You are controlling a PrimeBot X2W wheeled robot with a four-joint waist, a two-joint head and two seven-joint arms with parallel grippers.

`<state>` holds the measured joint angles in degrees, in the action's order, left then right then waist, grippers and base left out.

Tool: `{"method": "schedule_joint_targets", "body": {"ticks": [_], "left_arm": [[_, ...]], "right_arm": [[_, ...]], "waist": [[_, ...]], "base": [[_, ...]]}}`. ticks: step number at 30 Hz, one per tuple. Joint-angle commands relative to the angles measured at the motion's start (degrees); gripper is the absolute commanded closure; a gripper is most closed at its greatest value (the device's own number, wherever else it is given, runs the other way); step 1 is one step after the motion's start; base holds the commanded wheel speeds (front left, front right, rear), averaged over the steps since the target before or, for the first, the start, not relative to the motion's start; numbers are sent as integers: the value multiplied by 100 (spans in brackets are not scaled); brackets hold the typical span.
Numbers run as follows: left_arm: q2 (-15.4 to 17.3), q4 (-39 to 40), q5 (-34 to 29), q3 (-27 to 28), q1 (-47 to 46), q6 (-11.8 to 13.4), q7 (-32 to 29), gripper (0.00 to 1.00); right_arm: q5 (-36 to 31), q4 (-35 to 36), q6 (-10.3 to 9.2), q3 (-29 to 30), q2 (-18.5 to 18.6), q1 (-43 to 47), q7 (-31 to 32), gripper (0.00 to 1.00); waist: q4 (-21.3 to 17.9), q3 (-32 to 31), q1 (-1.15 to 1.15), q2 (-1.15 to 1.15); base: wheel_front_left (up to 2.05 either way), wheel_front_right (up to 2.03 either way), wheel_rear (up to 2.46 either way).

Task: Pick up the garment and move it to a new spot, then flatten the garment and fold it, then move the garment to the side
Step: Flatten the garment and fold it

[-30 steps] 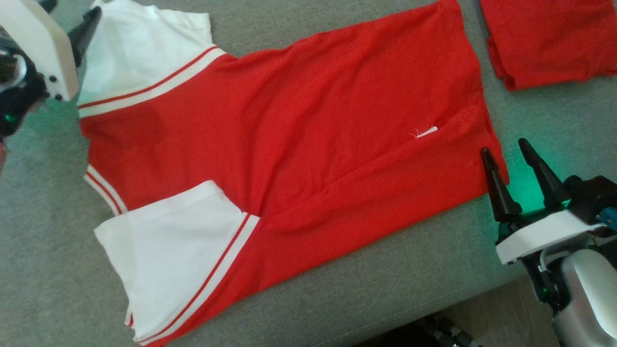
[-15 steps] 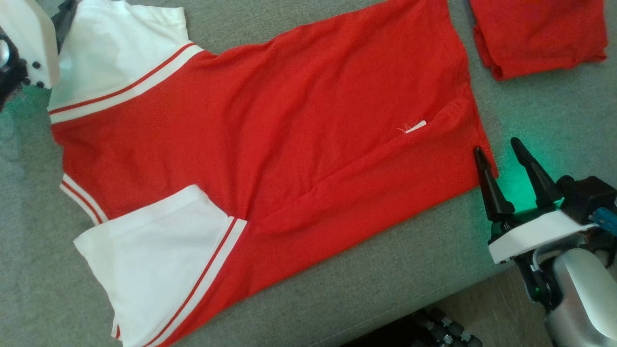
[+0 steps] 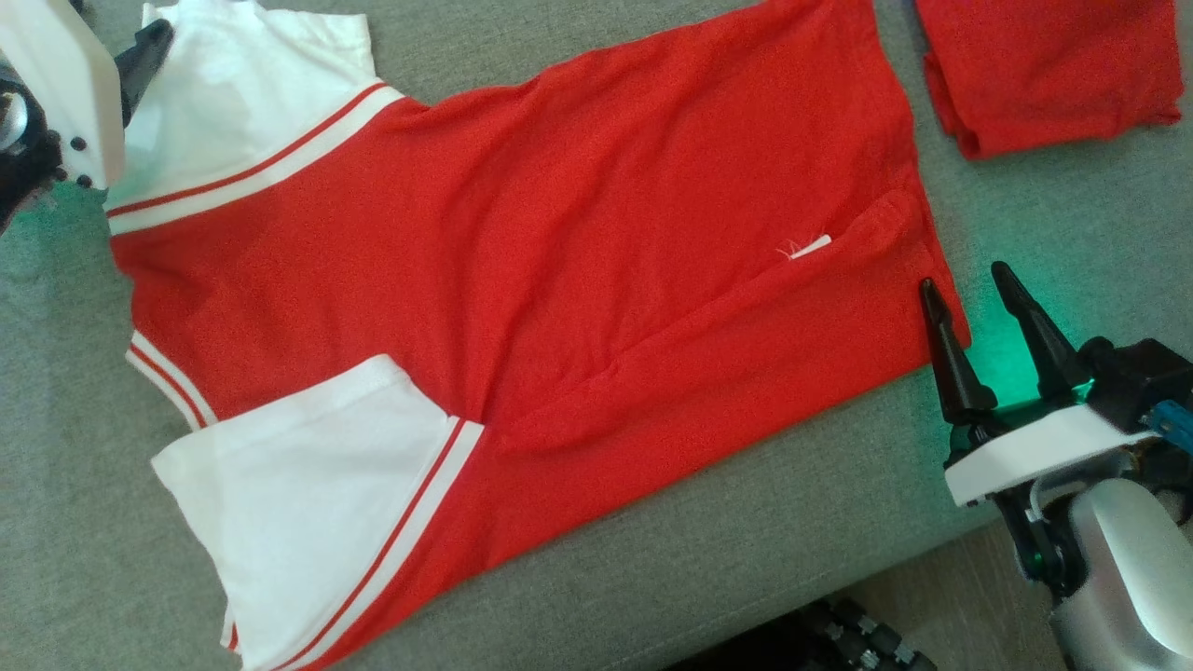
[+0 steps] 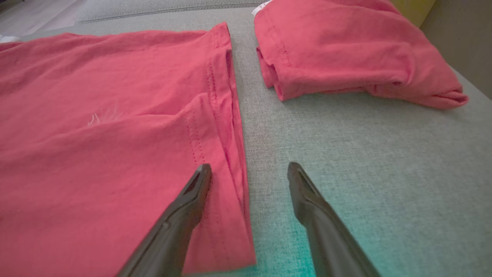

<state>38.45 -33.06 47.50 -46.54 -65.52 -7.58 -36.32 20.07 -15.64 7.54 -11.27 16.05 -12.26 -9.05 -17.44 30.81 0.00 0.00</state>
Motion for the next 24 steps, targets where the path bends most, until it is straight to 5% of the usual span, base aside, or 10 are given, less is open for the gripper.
{"method": "schedule_joint_targets", "body": {"ticks": [1, 9, 10, 11, 14, 16, 24], "left_arm": [[272, 157, 45, 179, -215, 9, -32, 0], [311, 308, 166, -145, -179, 9, -39, 5], [331, 332, 176, -194, -176, 9, -28, 17], [352, 342, 180, -244, -172, 9, -30, 50], [393, 354, 239, -382, -146, 9, -64, 66], [410, 367, 290, -441, -150, 9, -51, 100], [524, 453, -11, -708, -412, 9, 850, 100]], "right_arm": [[-50, 165, -5, -56, 55, 101, -10, 0], [-62, 189, -5, -40, 49, 57, -14, 0], [-65, 188, -5, -40, 45, 55, -16, 0], [-66, 188, -5, -41, 40, 53, -17, 0], [-62, 189, -5, -48, 32, 37, -18, 0], [-54, 191, -5, -47, 44, 26, -16, 0], [143, 310, -5, -259, 167, -356, 172, 0]], "waist": [[-3, 35, 0, 0], [-22, 98, 0, 0], [-28, 100, 0, 0], [-36, 103, 0, 0], [-61, 109, 0, 0], [-71, 112, 0, 0], [-57, -8, 0, 0]], "base": [[0, 0, 0], [0, 0, 0], [0, 0, 0], [0, 0, 0], [0, 0, 0], [0, 0, 0], [0, 0, 0]]}}
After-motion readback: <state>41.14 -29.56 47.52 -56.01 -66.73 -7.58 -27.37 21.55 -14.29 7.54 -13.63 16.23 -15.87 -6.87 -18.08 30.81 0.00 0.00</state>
